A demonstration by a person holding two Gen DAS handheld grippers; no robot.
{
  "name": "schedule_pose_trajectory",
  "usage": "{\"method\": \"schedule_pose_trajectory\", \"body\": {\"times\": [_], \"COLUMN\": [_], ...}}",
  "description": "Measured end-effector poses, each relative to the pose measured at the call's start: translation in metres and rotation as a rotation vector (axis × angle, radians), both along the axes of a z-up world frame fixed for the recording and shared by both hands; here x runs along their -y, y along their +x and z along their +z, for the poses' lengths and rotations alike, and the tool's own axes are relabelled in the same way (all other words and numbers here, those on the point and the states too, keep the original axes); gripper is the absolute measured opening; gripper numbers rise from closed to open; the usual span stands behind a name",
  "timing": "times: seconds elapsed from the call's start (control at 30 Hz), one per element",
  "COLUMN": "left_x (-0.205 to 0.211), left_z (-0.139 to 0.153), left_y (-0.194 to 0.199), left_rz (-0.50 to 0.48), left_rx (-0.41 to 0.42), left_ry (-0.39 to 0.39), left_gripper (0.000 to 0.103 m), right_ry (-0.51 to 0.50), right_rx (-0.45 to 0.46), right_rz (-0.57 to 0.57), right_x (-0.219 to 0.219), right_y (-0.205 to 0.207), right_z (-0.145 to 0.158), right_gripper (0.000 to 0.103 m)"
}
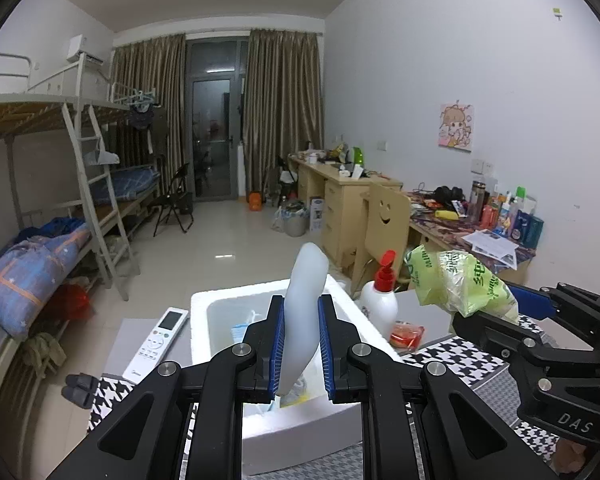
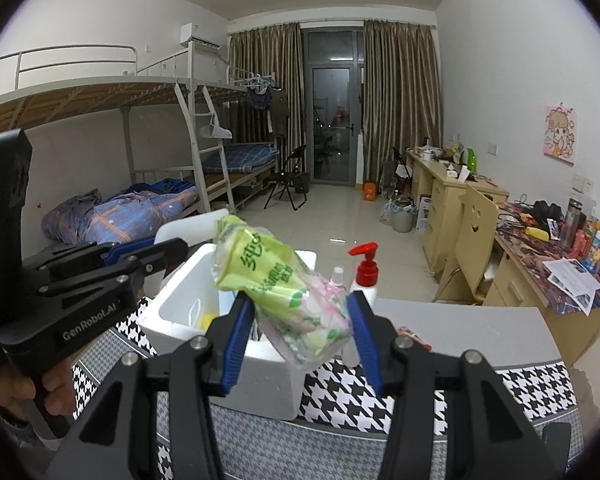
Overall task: Organize soft objects
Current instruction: 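Lift and carry the foam stick and green packet in both tools over the foam box, then lower the white foam stick into the box and open the left tool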
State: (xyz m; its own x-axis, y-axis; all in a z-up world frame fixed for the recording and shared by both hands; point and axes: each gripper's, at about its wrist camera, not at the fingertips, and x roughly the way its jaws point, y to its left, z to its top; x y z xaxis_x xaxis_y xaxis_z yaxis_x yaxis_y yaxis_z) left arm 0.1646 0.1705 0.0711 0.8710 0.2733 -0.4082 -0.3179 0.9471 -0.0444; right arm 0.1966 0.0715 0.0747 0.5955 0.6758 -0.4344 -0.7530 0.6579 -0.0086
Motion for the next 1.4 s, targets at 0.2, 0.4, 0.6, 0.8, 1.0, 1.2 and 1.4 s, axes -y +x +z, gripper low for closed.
{"method": "schedule_pose_trajectory", "body": {"times": [0.2, 0.4, 0.6, 0.8, 1.0, 1.2, 1.4], "left_x": [-0.009, -0.019, -0.033, -0.045, -0.052, -0.058, -0.064], "left_z": [-0.008, -0.018, -0.029, -0.025, -0.023, -0.02, -0.019], "left_y": [0.012, 0.026, 0.03, 0.015, -0.001, -0.018, -0.034], "left_rz": [0.02, 0.021, 0.052, 0.101, 0.139, 0.171, 0.202], "left_rx": [-0.026, -0.062, -0.094, -0.058, -0.04, -0.018, -0.002], "left_ry": [-0.01, -0.032, -0.044, -0.062, -0.058, -0.05, -0.039], "left_gripper": [0.017, 0.02, 0.074, 0.091, 0.098, 0.101, 0.102], "right_ry": [-0.002, -0.017, -0.017, -0.021, -0.031, -0.046, -0.061], "right_rx": [-0.012, -0.022, -0.032, -0.037, -0.036, -0.037, -0.047], "right_rz": [0.0, -0.001, -0.01, -0.015, 0.0, 0.023, 0.038], "right_x": [-0.009, -0.018, -0.02, -0.025, -0.035, -0.048, -0.064], "right_y": [0.007, 0.011, 0.016, 0.02, 0.018, 0.017, 0.02], "right_z": [-0.002, -0.006, -0.007, -0.007, -0.009, -0.011, -0.016], "right_gripper": [0.053, 0.053, 0.053, 0.053, 0.053, 0.053, 0.053]}}
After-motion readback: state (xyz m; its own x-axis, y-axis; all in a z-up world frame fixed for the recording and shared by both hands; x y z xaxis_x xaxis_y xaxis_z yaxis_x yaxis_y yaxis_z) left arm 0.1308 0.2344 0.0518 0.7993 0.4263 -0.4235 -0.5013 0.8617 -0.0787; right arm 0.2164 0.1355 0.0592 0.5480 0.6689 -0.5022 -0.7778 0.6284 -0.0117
